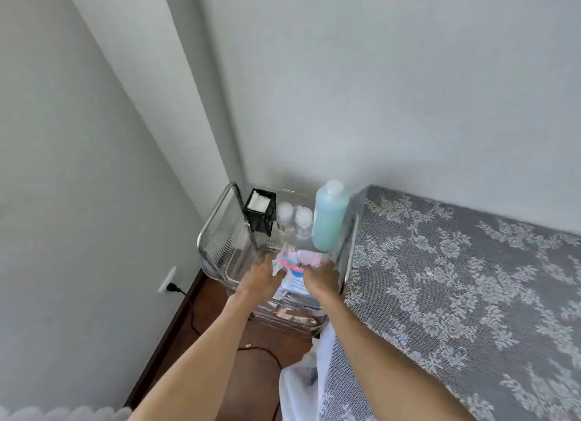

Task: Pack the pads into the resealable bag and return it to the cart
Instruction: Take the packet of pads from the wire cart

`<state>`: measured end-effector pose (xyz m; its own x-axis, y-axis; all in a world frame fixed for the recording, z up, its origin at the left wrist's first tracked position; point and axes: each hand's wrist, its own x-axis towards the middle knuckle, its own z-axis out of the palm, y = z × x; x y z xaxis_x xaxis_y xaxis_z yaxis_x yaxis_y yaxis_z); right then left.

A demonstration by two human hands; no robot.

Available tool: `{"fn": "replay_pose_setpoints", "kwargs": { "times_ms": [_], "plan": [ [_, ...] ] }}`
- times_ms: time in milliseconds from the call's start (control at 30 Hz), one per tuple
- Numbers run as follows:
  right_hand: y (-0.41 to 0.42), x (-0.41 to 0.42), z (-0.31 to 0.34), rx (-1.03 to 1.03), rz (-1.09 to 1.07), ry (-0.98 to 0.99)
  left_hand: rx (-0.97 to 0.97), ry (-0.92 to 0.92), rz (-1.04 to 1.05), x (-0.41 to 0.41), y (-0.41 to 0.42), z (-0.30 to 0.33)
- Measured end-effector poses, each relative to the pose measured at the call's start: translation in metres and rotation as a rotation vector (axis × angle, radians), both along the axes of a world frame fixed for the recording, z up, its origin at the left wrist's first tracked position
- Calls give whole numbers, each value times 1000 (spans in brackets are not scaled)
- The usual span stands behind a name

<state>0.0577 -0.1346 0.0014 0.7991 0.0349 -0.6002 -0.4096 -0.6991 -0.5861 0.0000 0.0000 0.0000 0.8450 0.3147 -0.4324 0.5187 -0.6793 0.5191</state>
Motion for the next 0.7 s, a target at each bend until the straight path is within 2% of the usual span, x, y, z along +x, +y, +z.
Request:
{"fn": "replay_pose_setpoints", "kwargs": {
  "times_ms": [67, 167, 467, 700],
  "plan": [
    [6, 10, -10, -7, -134, 16, 58, 15, -52, 7, 5, -13],
    [14, 27, -28, -8, -222, 61, 27, 43, -49, 21, 11, -34],
    [24, 36, -61, -41, -151, 8, -69, 40, 67, 47, 6, -64],
    [29, 26, -47, 53, -42, -212, -120, -63, 264, 42, 22, -43]
  ]
}}
